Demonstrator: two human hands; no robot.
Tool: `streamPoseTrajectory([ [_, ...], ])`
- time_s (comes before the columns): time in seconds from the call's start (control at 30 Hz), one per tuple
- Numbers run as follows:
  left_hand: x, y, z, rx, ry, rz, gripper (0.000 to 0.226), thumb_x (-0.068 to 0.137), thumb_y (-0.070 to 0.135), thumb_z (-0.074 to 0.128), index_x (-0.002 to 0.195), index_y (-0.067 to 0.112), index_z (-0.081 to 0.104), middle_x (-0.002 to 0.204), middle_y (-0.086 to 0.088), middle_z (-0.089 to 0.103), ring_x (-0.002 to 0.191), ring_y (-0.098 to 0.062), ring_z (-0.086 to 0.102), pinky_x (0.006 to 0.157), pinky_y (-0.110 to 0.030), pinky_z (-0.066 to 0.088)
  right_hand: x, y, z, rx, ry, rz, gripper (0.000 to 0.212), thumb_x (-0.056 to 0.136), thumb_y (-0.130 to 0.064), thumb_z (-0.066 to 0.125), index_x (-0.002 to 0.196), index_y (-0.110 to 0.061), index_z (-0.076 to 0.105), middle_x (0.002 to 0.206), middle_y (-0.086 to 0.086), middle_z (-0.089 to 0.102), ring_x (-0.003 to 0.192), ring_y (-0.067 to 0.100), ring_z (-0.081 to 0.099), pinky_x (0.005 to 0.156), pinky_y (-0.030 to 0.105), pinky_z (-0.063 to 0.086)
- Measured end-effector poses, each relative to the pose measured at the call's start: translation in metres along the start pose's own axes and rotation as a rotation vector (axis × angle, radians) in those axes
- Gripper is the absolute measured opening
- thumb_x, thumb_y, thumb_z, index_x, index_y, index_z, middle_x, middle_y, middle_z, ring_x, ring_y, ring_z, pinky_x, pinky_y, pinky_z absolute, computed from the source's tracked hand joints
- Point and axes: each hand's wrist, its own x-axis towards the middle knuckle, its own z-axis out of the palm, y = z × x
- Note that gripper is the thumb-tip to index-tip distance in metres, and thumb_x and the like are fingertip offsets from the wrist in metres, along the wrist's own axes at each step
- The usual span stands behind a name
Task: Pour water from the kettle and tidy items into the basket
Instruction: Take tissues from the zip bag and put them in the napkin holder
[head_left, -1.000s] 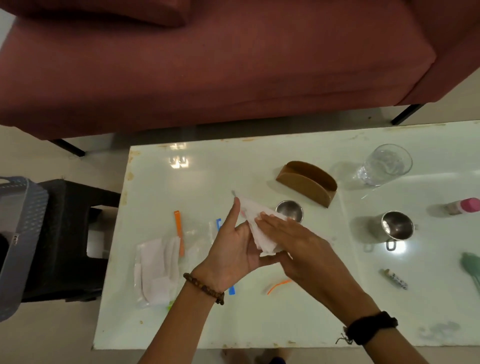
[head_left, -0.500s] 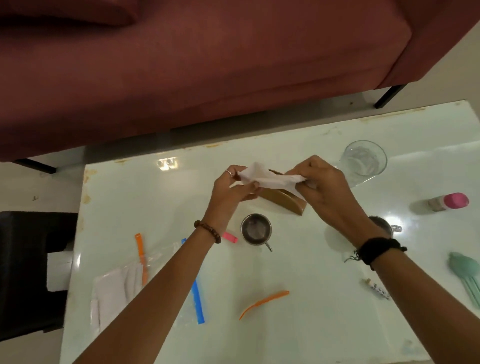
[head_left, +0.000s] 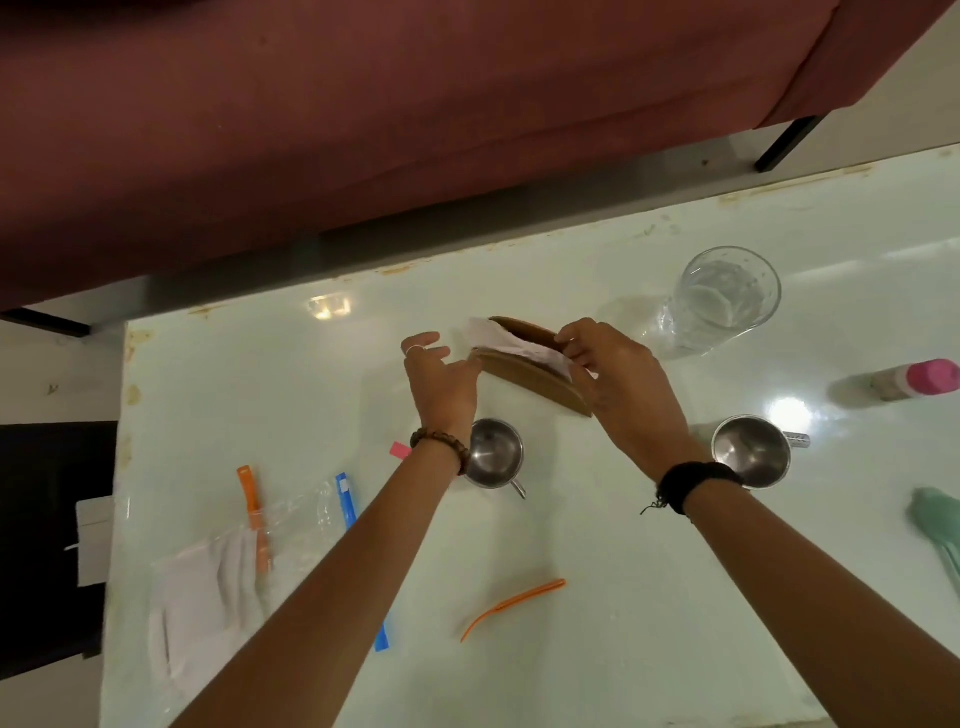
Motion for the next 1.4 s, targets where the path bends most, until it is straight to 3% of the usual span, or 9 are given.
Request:
streamPoseTrajectory([
  [0.07, -0.008, -0.002, 0.003, -0.01, -0.02, -0.073, 0.041, 0.078, -0.003, 0.064, 0.108, 0.011, 0.041, 0.111, -0.012, 0.052, 0.092, -0.022, 0.051, 0.069, -0.021, 0.045, -0.003, 0.004, -0.001, 0.001, 0.003, -0.011, 0.027, 0.087, -0.004, 0.05, 0.109, -0.017, 0.056, 0.099, 0.001, 0.067, 0.084, 0.019, 0.062, 0.073, 0.042, 0.054],
  [0.23, -0.021, -0.006, 0.015, 0.163, -0.178, -0.206, 0.039, 0.08, 0.019, 0.067, 0.113, 0.009, 0.05, 0.08, 0.009, 0.048, 0.082, -0.014, 0.046, 0.074, -0.025, 0.036, 0.003, 0.009, -0.008, 0.098, 0.151, 0.021, 0.024, 0.091, -0.008, 0.047, 0.111, -0.015, 0.059, 0.105, 0.002, 0.065, 0.09, 0.012, 0.059, 0.078, 0.039, 0.054],
  [0.37, -0.022, -0.002, 0.019, 0.208, -0.221, -0.118, 0.032, 0.08, 0.019, 0.067, 0.108, 0.006, 0.057, 0.094, -0.001, 0.063, 0.091, -0.018, 0.055, 0.067, -0.02, 0.039, 0.014, 0.009, -0.008, 0.234, -0.094, 0.101, 0.034, 0.094, -0.003, 0.038, 0.124, -0.007, 0.055, 0.126, 0.012, 0.059, 0.114, 0.025, 0.055, 0.099, 0.036, 0.044],
  [0.43, -0.023, 0.001, 0.02, 0.23, -0.22, -0.072, 0.03, 0.081, 0.018, 0.065, 0.107, 0.005, 0.057, 0.111, -0.008, 0.065, 0.105, -0.024, 0.057, 0.085, -0.027, 0.043, 0.012, 0.008, -0.005, 0.263, -0.146, 0.119, 0.034, 0.096, -0.003, 0.035, 0.123, -0.005, 0.056, 0.12, 0.017, 0.063, 0.109, 0.031, 0.057, 0.096, 0.041, 0.045],
  [0.57, -0.024, 0.007, 0.021, 0.276, -0.289, 0.047, 0.035, 0.084, 0.012, 0.06, 0.119, 0.012, 0.054, 0.114, -0.007, 0.067, 0.101, -0.017, 0.056, 0.113, -0.046, 0.024, 0.003, 0.004, 0.0, 0.364, -0.098, 0.163, 0.035, 0.095, -0.004, 0.033, 0.116, -0.006, 0.061, 0.106, 0.015, 0.067, 0.097, 0.031, 0.06, 0.087, 0.038, 0.046],
  [0.9, -0.022, 0.006, 0.02, 0.474, -0.367, 0.17, 0.044, 0.088, 0.02, 0.057, 0.131, 0.019, 0.047, 0.114, -0.015, 0.068, 0.119, -0.023, 0.053, 0.119, -0.046, 0.002, -0.017, 0.008, 0.003, 0.457, -0.046, 0.27, 0.033, 0.095, -0.004, 0.034, 0.118, -0.003, 0.058, 0.12, 0.031, 0.057, 0.114, 0.043, 0.049, 0.099, 0.054, 0.038],
  [1.07, -0.024, 0.004, 0.023, 0.515, -0.35, 0.209, 0.044, 0.089, 0.021, 0.056, 0.132, 0.016, 0.046, 0.124, -0.015, 0.062, 0.119, -0.024, 0.054, 0.116, -0.043, -0.008, -0.02, 0.006, 0.004, 0.498, -0.052, 0.27, 0.04, 0.094, -0.003, 0.033, 0.126, -0.013, 0.055, 0.119, 0.024, 0.062, 0.112, 0.038, 0.053, 0.099, 0.047, 0.041],
  [1.23, -0.024, 0.004, 0.022, 0.477, -0.344, 0.231, 0.045, 0.087, 0.018, 0.059, 0.13, 0.011, 0.048, 0.094, -0.007, 0.071, 0.115, -0.029, 0.056, 0.118, -0.045, 0.013, -0.02, 0.006, 0.004, 0.49, -0.057, 0.269, 0.041, 0.092, 0.001, 0.032, 0.121, -0.011, 0.058, 0.115, 0.032, 0.059, 0.109, 0.045, 0.051, 0.097, 0.055, 0.039],
  [1.4, -0.017, 0.007, 0.021, 0.527, -0.384, 0.244, 0.046, 0.087, 0.019, 0.059, 0.131, 0.009, 0.047, 0.101, -0.012, 0.07, 0.117, -0.028, 0.054, 0.115, -0.046, 0.023, -0.018, 0.008, 0.004, 0.456, -0.084, 0.261, 0.032, 0.091, -0.001, 0.033, 0.113, 0.002, 0.056, 0.117, 0.04, 0.05, 0.11, 0.054, 0.044, 0.094, 0.065, 0.035],
])
